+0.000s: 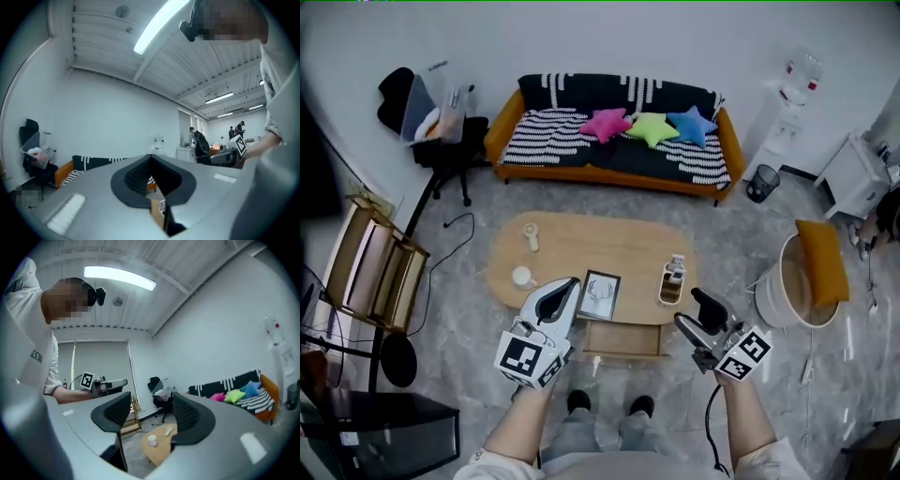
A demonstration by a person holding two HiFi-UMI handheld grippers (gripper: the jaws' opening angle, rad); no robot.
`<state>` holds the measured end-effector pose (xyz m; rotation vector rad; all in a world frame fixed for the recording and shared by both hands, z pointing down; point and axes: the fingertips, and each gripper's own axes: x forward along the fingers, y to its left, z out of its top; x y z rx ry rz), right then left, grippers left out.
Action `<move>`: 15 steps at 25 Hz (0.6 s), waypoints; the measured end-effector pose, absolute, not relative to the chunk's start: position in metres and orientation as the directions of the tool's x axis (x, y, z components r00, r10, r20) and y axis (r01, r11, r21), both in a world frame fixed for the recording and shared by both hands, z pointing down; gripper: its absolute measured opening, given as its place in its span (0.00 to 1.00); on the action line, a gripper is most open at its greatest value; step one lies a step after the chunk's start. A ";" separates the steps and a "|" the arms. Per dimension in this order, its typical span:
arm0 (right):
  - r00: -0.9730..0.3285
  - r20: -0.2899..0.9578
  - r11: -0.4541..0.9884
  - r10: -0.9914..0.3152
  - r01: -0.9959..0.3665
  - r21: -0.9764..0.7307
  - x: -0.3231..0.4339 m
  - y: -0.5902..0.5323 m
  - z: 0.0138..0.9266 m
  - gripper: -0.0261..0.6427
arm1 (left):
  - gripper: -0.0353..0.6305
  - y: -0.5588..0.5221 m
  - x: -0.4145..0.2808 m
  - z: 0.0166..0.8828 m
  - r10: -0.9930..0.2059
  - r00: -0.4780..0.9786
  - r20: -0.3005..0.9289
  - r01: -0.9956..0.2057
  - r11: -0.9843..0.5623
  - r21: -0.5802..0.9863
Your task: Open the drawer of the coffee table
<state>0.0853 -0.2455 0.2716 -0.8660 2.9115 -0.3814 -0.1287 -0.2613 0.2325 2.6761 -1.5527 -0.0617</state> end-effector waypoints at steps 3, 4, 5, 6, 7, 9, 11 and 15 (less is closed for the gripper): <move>-0.775 -0.026 0.772 -0.632 -0.626 -0.116 0.102 -0.261 0.202 0.44 | 0.05 -0.265 -0.123 0.184 -0.862 0.504 -0.057 -0.862 -0.506 0.021; -0.745 -0.026 0.745 -0.666 -0.663 -0.078 0.110 -0.264 0.185 0.42 | 0.05 -0.264 -0.121 0.171 -0.861 0.505 -0.066 -0.862 -0.507 0.013; -0.714 -0.024 0.714 -0.700 -0.698 -0.055 0.120 -0.265 0.171 0.40 | 0.05 -0.261 -0.119 0.161 -0.861 0.504 -0.070 -0.863 -0.506 0.007; -0.680 -0.023 0.681 -0.732 -0.731 -0.046 0.131 -0.265 0.160 0.38 | 0.05 -0.257 -0.117 0.153 -0.862 0.503 -0.072 -0.864 -0.504 0.002; -0.645 -0.027 0.646 -0.763 -0.762 -0.041 0.142 -0.266 0.151 0.34 | 0.05 -0.255 -0.115 0.146 -0.861 0.502 -0.076 -0.864 -0.503 -0.004; -0.577 -0.047 0.579 -0.815 -0.815 -0.028 0.163 -0.269 0.135 0.26 | 0.05 -0.255 -0.114 0.134 -0.858 0.505 -0.092 -0.863 -0.506 -0.013; -0.526 -0.059 0.528 -0.848 -0.849 -0.014 0.177 -0.267 0.125 0.16 | 0.05 -0.254 -0.114 0.129 -0.856 0.507 -0.102 -0.861 -0.509 -0.010; -0.486 -0.054 0.486 -0.872 -0.874 0.010 0.192 -0.262 0.119 0.08 | 0.05 -0.255 -0.111 0.126 -0.862 0.499 -0.092 -0.866 -0.501 -0.006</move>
